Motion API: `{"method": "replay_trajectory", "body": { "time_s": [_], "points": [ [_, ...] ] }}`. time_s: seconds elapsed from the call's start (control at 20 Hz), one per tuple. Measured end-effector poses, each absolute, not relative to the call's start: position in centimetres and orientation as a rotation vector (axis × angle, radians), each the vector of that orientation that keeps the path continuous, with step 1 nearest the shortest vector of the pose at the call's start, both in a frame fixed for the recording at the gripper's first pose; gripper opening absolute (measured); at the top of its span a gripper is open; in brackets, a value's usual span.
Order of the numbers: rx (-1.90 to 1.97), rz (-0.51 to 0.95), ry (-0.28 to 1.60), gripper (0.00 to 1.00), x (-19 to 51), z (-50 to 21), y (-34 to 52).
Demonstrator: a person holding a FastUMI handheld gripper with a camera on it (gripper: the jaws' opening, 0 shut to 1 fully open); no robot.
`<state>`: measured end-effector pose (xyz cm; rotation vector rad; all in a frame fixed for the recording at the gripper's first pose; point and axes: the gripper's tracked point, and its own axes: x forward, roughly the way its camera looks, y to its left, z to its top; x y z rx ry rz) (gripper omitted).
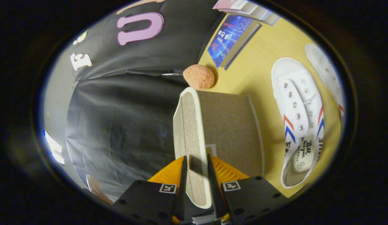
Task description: Open the storage box then place both shoes into the box .Put the left shoe in first, then the right shoe, with the right side of both shoes facing outward in a uniform manner.
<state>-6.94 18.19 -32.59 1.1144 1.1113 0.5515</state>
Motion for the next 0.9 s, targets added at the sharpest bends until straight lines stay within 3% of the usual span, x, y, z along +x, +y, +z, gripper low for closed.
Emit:
{"method": "replay_trajectory", "body": {
  "time_s": [0.05,0.3,0.4,0.45,0.65,0.9],
  "points": [
    [1.111,0.551,1.117,0.38,-7.2,-32.6,18.2],
    [1.075,0.534,1.093,0.16,-6.6,-32.6,18.2],
    [1.079,0.534,1.082,0.16,-6.2,-32.5,19.0],
    [1.064,0.545,1.081,0.06,-6.4,-32.3,18.6],
    [0.992,0.540,1.070,0.06,-6.3,-31.5,18.9],
    [0.968,0.669,0.990,0.05,-5.0,-24.0,22.4]
  ]
}}
